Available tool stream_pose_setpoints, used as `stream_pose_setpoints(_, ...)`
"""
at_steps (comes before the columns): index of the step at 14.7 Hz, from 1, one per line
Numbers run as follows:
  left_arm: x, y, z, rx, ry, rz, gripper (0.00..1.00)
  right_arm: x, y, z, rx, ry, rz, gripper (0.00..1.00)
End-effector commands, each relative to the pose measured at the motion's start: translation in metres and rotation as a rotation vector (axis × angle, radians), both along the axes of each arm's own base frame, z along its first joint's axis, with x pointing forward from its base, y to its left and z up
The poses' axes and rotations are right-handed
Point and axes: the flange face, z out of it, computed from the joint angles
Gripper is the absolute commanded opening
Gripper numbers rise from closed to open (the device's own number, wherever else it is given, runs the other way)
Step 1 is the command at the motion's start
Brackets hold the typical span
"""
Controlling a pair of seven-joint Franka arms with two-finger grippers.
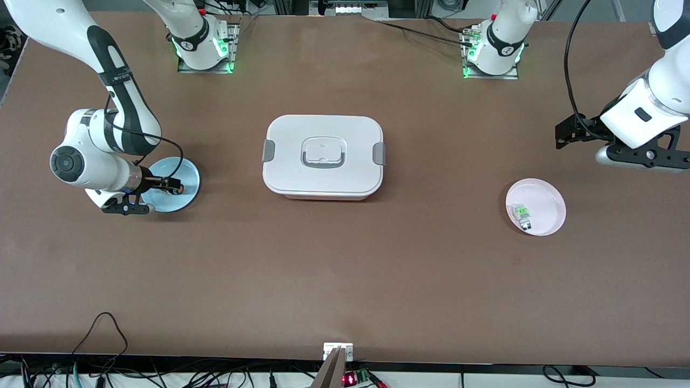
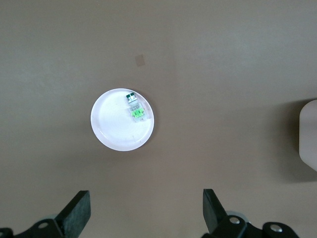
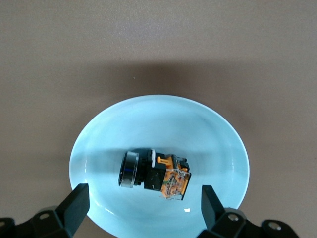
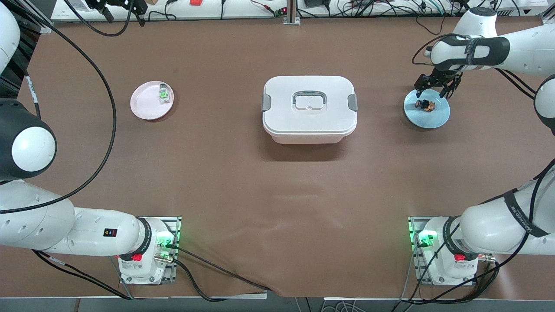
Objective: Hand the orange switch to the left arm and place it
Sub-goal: 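Lower the right gripper and close it on the orange switch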
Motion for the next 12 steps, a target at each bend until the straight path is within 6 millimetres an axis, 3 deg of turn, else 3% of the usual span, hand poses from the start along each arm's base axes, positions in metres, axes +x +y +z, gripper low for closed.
stream_pose_setpoints(1,-0.004,0.000,0.009,0.021,0.001,-0.006,1.00,-0.005,0.002,-0.001,0.004,-0.021,-0.019,1.00)
stream_pose_setpoints(12,-0.004,0.001,0.009,0.021,0.002,-0.006,1.00,-0.009,0.004,-0.020,0.003,-0.015,-0.030,1.00)
